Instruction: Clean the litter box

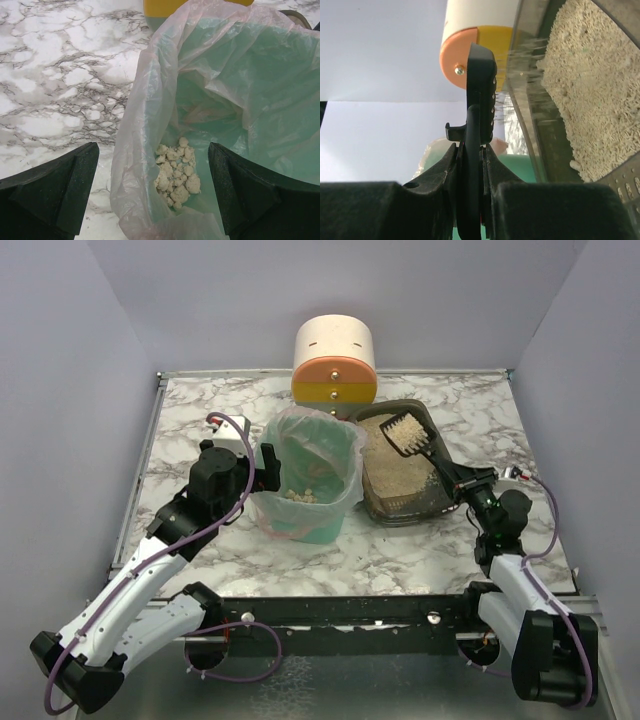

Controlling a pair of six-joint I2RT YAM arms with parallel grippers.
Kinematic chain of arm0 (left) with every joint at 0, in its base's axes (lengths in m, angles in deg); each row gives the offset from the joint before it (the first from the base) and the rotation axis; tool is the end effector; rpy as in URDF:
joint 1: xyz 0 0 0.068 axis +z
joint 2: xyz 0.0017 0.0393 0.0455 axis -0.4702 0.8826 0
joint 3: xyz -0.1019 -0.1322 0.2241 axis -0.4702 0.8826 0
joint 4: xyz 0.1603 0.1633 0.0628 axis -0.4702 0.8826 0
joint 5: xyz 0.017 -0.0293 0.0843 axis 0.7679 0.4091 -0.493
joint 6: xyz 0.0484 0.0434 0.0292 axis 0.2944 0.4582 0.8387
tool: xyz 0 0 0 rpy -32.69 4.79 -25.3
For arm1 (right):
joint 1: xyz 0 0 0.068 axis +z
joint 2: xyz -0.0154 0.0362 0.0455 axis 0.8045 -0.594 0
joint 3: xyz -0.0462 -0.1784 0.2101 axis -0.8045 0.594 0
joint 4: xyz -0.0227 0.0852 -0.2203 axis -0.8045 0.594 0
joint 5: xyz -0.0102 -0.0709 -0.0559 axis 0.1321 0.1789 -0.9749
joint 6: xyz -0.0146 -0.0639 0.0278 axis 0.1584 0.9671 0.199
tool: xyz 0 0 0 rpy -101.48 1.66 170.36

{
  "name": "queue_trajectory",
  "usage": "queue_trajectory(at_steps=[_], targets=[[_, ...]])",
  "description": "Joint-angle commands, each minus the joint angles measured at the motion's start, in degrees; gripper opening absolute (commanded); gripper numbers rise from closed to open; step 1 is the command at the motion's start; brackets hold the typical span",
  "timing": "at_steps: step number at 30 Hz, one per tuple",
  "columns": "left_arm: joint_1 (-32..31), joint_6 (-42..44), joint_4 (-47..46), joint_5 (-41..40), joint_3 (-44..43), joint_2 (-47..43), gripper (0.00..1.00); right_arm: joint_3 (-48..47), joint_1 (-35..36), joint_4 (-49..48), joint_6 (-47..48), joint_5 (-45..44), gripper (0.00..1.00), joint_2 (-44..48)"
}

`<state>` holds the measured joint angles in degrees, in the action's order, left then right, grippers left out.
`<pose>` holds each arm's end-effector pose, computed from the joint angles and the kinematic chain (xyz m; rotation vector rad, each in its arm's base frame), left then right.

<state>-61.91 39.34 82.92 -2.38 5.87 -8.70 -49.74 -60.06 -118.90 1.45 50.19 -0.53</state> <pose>0.1535 -0.0815 0.3419 0.0760 1.9062 -0.3023 0.1828 0.0028 0.2251 0.9552 1.4460 1.3597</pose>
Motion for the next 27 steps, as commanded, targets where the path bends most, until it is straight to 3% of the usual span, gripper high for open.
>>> queue_trajectory(at_steps=[1, 3, 4, 6, 7, 9, 10, 12, 13, 15, 16, 17, 19, 22, 23, 25, 26, 27], targets=[[0.2, -0.1, -0.3, 0.5, 0.5, -1.0, 0.99, -1.4, -1.0, 0.2, -2.1, 1.2, 0.01, -0.5], [0.2, 0.0, -0.2, 0.3, 0.8, -1.3, 0.99, 0.3, 0.9, -9.7, -4.8, 4.0, 0.01, -2.4], [0.2, 0.0, -0.3, 0.2, 0.7, -1.3, 0.99, 0.1, 1.1, -8.4, -4.2, 2.5, 0.01, -1.7], [0.2, 0.0, -0.5, 0.5, 0.5, -1.1, 0.99, -2.3, -1.1, 5.6, -1.3, -1.6, 0.00, 0.3], [0.2, 0.0, -0.5, 0.8, 0.4, -0.9, 0.99, -2.1, -1.6, 4.6, -2.1, 0.2, 0.01, -0.6], [0.2, 0.0, -0.3, 1.0, 0.6, -0.8, 0.99, -0.2, -0.1, -7.9, -4.9, 4.2, 0.01, -2.9], [0.2, 0.0, -0.2, 0.7, 0.7, -0.9, 0.99, -0.4, 0.9, -8.2, -4.2, 3.6, 0.01, -2.6], [0.2, 0.0, -0.5, 0.6, 0.5, -0.9, 0.99, -3.8, -0.7, 7.3, 0.3, -1.8, 0.00, -0.9], [0.2, 0.0, -0.5, 0.9, 0.4, -0.7, 0.99, -4.2, -1.3, 9.1, -0.1, -1.0, 0.01, -1.6], [0.2, 0.0, -0.3, 1.2, 0.5, -0.6, 0.99, -1.4, 0.4, -6.6, -4.5, 5.0, 0.01, -4.7], [0.2, 0.0, -0.2, 1.0, 0.6, -0.8, 0.99, -1.1, 1.8, -8.9, -4.9, 5.0, 0.01, -4.6], [0.2, -0.1, -0.2, 0.7, 0.7, -0.9, 0.99, -2.1, 1.8, -5.1, -3.0, 3.2, 0.01, -3.2], [0.2, -0.1, -0.6, 0.9, 0.5, -0.8, 0.99, -6.1, -0.7, 12.6, 2.1, -2.1, 0.01, -1.1], [0.2, 0.0, -0.3, 1.5, 0.5, -0.5, 0.99, -2.1, 0.8, -8.7, -5.2, 5.7, 0.01, -5.6], [0.2, -0.1, -0.3, 1.3, 0.7, -0.6, 0.99, -2.8, 1.6, -6.6, -4.4, 5.5, 0.01, -5.5], [0.2, -0.1, -0.4, 1.2, 0.4, -0.6, 0.99, -7.2, 0.2, 11.8, 2.7, -1.0, 0.00, -3.0], [0.2, -0.1, -0.5, 1.4, 0.3, -0.6, 0.99, -7.5, -1.2, 12.6, 3.1, -1.2, 0.00, -3.5], [0.2, 0.0, -0.5, 1.7, 0.3, -0.5, 0.99, -5.1, -1.8, 4.1, -0.1, 2.9, 0.00, -6.1]])
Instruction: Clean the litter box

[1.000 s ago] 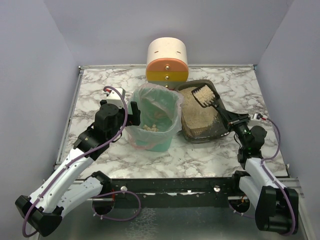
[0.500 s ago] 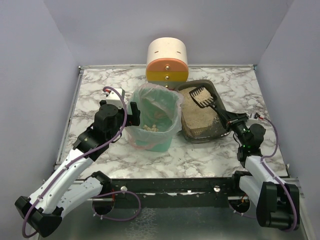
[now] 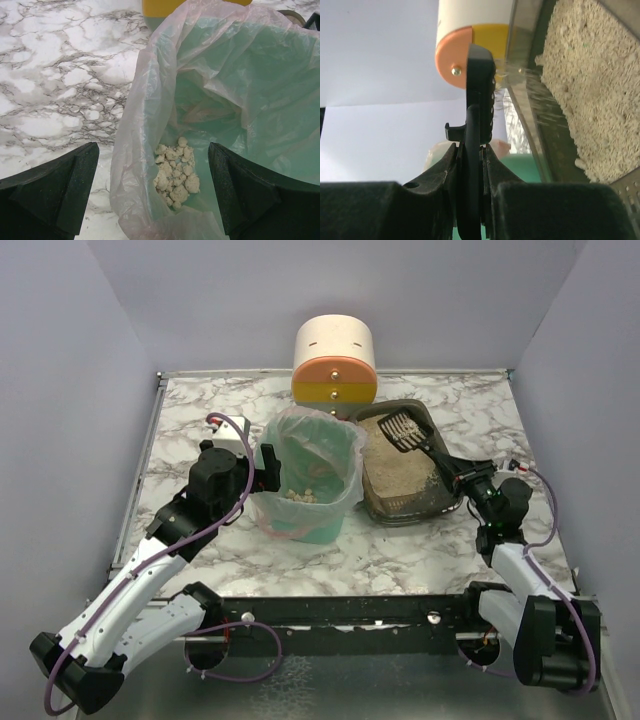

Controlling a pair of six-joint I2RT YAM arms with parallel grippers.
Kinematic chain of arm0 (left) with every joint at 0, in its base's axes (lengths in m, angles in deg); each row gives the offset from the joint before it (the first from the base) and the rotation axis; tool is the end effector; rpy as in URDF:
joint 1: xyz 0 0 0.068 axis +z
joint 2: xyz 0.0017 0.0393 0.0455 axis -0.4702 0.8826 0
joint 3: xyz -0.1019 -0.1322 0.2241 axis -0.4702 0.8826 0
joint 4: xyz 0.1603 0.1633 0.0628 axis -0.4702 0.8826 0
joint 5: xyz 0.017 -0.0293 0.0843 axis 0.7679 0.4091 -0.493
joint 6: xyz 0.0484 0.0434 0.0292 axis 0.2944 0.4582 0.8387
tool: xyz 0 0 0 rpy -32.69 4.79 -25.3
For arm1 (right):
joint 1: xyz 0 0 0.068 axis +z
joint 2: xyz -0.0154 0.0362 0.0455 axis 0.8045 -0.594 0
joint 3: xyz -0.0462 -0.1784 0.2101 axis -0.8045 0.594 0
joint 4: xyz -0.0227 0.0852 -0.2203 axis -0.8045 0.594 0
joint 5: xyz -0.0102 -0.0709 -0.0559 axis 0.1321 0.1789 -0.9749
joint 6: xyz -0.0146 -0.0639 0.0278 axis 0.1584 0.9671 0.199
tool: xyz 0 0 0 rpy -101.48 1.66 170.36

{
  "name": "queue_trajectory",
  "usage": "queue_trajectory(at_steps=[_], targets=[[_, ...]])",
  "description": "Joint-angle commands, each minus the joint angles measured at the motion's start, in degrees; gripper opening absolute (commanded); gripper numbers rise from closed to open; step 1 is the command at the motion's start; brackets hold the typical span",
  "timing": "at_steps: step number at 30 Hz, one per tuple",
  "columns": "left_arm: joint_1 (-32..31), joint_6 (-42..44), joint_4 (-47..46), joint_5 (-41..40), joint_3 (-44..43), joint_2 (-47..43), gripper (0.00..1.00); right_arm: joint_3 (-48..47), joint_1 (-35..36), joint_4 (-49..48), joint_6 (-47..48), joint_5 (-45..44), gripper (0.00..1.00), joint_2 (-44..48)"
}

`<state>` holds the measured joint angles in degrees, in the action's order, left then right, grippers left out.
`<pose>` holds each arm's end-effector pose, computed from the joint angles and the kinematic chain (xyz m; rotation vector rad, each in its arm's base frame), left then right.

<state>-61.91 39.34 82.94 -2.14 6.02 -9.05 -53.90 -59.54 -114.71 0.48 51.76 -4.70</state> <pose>0.1523 -0.0809 0.3419 0.0781 1.9039 -0.3075 0.1978 0.0044 0.2275 1.0123 1.5147 1.3827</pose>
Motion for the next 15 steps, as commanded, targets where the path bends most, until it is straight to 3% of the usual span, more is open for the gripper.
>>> queue_trajectory(at_steps=[1, 2, 3, 5, 6, 8, 9, 11, 12, 14, 15], targets=[[0.3, -0.1, -0.4, 1.6, 0.2, -0.3, 0.99, 1.5, -1.9, -11.7, -4.1, 4.3, 0.01, -3.6], [0.3, -0.1, -0.3, 1.4, 0.4, -0.4, 0.99, 2.2, -0.2, -15.1, -4.9, 4.8, 0.00, -4.0], [0.2, -0.1, -0.3, 1.1, 0.6, -0.7, 0.99, 1.1, 0.1, -11.3, -2.6, 4.2, 0.00, -2.9], [0.3, -0.1, -0.5, 1.0, 0.4, -0.8, 0.99, -3.0, -1.5, 7.1, 3.2, -2.0, 0.00, -0.7], [0.3, 0.0, -0.5, 1.2, 0.2, -0.7, 0.99, -2.2, -2.1, 4.4, 1.5, 0.3, 0.00, -1.4], [0.2, -0.1, -0.3, 1.6, 0.4, -0.6, 0.99, 1.8, -1.3, -12.0, -3.5, 5.2, 0.00, -3.0], [0.2, -0.1, -0.3, 1.5, 0.6, -0.8, 0.99, 2.0, -0.7, -11.4, -2.5, 4.8, 0.01, -2.3], [0.3, -0.1, -0.3, 1.4, 0.3, -0.7, 0.99, -1.8, -1.4, 6.5, 4.2, -1.7, 0.00, 0.8], [0.3, -0.1, -0.4, 1.7, 0.2, -0.6, 0.99, -2.4, -2.3, 8.6, 3.6, -0.5, 0.01, 0.5], [0.3, 0.0, -0.3, 2.2, 0.2, -0.4, 0.99, 1.2, -2.2, -9.1, -2.2, 6.0, 0.01, -1.8], [0.3, -0.1, -0.2, 2.1, 0.4, -0.6, 0.99, 1.8, -1.4, -12.0, -2.7, 6.1, 0.01, -1.7]])
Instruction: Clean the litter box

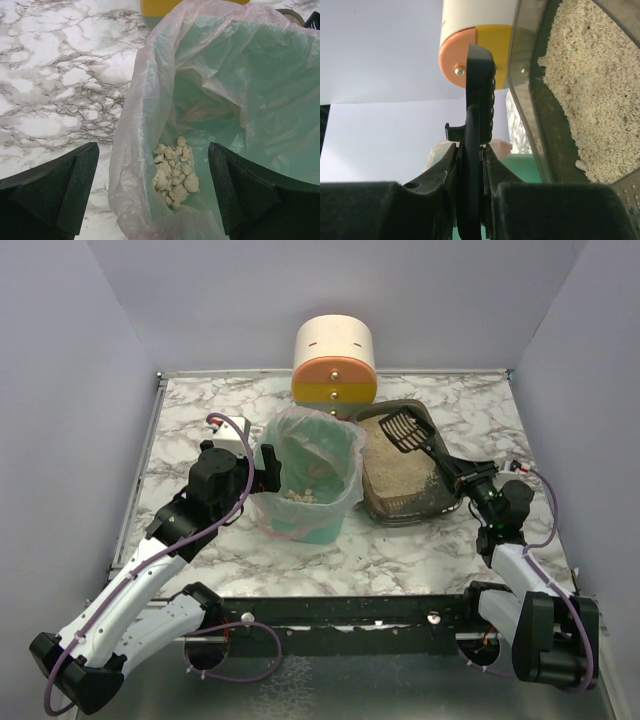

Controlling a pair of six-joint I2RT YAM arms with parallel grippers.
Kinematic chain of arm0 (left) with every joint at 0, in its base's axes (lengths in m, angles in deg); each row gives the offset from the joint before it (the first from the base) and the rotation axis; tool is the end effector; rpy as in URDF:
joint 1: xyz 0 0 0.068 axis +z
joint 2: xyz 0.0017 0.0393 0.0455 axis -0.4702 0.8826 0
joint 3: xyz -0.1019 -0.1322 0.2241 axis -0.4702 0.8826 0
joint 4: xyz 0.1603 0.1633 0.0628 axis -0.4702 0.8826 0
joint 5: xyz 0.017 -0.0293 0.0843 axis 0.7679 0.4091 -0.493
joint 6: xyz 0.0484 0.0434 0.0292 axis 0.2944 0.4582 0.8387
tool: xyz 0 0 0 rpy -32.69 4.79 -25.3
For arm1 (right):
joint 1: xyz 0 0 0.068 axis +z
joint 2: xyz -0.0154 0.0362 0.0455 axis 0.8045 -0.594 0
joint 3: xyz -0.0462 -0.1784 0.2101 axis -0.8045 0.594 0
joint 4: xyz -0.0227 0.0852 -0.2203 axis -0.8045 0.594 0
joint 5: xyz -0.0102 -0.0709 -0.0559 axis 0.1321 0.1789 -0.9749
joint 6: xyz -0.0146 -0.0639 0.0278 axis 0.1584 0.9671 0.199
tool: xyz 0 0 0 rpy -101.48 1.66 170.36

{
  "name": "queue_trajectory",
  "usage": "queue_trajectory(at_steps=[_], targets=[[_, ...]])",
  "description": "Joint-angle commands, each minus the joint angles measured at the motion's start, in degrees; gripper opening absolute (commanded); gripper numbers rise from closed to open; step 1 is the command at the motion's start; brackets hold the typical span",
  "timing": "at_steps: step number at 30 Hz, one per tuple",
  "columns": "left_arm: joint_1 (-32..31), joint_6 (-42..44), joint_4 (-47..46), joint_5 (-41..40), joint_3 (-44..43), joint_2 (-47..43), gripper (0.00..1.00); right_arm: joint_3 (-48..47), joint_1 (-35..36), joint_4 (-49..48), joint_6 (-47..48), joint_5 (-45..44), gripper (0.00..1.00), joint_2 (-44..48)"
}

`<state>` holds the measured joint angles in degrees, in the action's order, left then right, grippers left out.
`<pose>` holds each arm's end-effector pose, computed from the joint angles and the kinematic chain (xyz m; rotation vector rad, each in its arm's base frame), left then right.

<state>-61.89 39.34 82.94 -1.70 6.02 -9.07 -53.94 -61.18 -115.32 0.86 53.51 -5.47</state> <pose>0.1522 -0.0813 0.3419 0.0829 1.9047 -0.3145 0.1990 0.0002 0.2267 1.0080 1.5184 1.3806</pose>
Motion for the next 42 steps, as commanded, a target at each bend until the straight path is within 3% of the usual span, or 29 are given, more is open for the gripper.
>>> queue_trajectory(at_steps=[1, 3, 6, 7, 10, 16, 23, 30, 42], targets=[[0.3, -0.1, -0.2, 1.3, 0.4, -0.6, 0.99, 0.9, 0.4, -6.7, -0.4, 2.3, 0.01, 0.6], [0.3, -0.1, -0.3, 1.2, 0.2, -0.6, 0.99, -3.1, -0.2, 10.8, 4.5, -2.6, 0.00, 2.9], [0.3, -0.1, -0.1, 1.5, 0.3, -0.6, 0.99, 0.2, -0.2, -6.4, -1.3, 3.5, 0.01, 0.7], [0.3, -0.1, -0.1, 1.3, 0.4, -0.7, 0.99, -0.1, -0.1, -5.9, -1.3, 3.6, 0.01, 1.2], [0.3, -0.2, -0.2, 0.8, 0.2, -1.0, 0.99, -3.1, -0.1, 3.0, 2.3, 1.4, 0.00, 5.5], [0.3, -0.5, -0.1, -0.5, 0.3, -1.5, 0.99, -8.9, -0.1, 8.4, 6.5, 3.0, 0.01, 9.5], [0.3, -0.9, -0.3, -1.5, 0.5, -2.9, 0.99, -18.9, 0.0, 15.0, 12.6, 9.3, 0.01, 9.8], [0.3, -1.4, -0.3, -2.8, 0.5, -3.7, 0.99, -30.4, 1.2, 28.2, 22.3, 13.5, 0.01, 10.4], [0.6, -1.9, -1.1, -3.3, 1.1, -4.8, 0.99, -43.5, 7.6, 44.9, 39.9, 14.4, 0.01, 8.8]])
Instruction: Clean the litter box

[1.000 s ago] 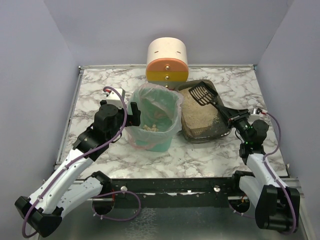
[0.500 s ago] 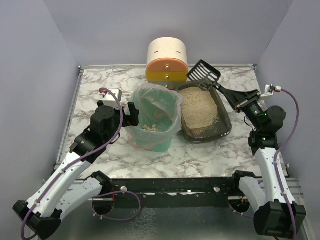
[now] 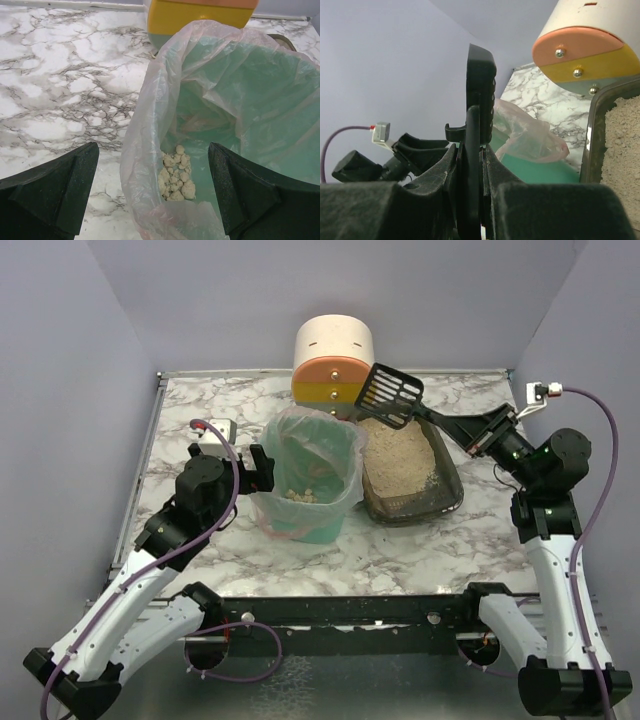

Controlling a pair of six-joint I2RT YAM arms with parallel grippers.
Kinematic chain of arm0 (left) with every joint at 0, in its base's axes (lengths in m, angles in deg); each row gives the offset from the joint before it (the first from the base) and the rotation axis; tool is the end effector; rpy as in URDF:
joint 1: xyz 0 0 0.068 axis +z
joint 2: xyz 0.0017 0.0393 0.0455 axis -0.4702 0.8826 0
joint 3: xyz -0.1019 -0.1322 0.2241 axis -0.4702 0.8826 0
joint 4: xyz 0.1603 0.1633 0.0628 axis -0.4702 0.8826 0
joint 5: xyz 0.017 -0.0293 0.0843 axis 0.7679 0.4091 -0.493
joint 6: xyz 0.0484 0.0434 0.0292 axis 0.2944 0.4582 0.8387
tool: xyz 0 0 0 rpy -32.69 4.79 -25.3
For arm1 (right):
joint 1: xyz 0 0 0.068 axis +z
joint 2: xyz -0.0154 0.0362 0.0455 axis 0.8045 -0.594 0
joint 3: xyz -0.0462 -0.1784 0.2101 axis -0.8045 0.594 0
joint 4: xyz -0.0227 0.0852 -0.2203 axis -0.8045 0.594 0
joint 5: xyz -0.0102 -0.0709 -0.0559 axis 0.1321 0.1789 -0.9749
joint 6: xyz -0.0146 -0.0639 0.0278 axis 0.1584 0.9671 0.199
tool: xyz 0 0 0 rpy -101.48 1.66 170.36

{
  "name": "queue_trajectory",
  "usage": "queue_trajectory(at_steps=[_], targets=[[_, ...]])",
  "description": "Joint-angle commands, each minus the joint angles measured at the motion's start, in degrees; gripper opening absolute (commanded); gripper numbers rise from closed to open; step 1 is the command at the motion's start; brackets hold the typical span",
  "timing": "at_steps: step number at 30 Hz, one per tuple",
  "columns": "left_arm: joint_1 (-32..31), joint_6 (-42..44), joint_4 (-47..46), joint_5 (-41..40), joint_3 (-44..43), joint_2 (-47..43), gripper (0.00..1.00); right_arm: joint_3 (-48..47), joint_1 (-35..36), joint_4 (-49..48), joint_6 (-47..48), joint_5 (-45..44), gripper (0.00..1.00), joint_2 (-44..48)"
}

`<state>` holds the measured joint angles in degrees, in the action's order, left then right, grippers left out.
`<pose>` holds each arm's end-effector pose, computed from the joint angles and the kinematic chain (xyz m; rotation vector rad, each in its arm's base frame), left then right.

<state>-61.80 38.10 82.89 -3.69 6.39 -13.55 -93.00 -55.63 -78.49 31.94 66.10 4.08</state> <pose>0.1380 -0.0691 0.3511 0.0187 1.8346 -0.3299 0.1654 0.0314 0.4101 0.1483 1.5734 1.2109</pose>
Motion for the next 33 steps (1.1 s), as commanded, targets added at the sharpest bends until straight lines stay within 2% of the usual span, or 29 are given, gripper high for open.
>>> queue_trajectory(at_steps=[1, 6, 13, 18, 22, 25, 30, 31, 33], targets=[[0.6, -0.6, -1.0, -1.2, 0.7, -0.2, 0.99, -5.9, 3.8, 9.9, 10.7, 1.3, 0.01, -1.3], [0.5, -0.6, -1.1, -1.3, 0.8, 0.3, 0.99, -12.5, 8.3, 17.7, 19.3, -2.0, 0.01, -4.2], [0.5, -0.6, -1.1, -1.7, 0.9, 1.2, 0.99, -23.7, 10.6, 28.8, 30.8, -5.1, 0.01, -8.1], [0.7, -0.6, -1.1, -1.8, 0.6, 2.4, 0.99, -28.1, 18.2, 31.9, 35.3, -8.3, 0.01, -11.4], [0.9, -0.7, -1.1, -2.0, 0.7, 2.5, 0.99, -31.3, 29.1, 35.4, 39.9, -19.5, 0.01, -14.4], [0.9, -0.7, -1.1, -2.6, 0.9, 2.4, 0.99, -33.6, 39.0, 37.8, 43.5, -31.7, 0.01, -17.0], [0.9, -0.5, -1.0, -2.9, 0.9, 2.4, 0.99, -41.0, 60.0, 44.1, 50.3, -61.6, 0.01, -26.0], [0.9, -0.5, -1.0, -2.9, 0.9, 2.4, 0.99, -42.6, 62.5, 45.0, 50.9, -66.1, 0.01, -27.8], [0.9, -0.4, -0.9, -3.0, 0.9, 2.2, 0.99, -43.9, 63.6, 43.7, 51.3, -67.9, 0.00, -28.8]])
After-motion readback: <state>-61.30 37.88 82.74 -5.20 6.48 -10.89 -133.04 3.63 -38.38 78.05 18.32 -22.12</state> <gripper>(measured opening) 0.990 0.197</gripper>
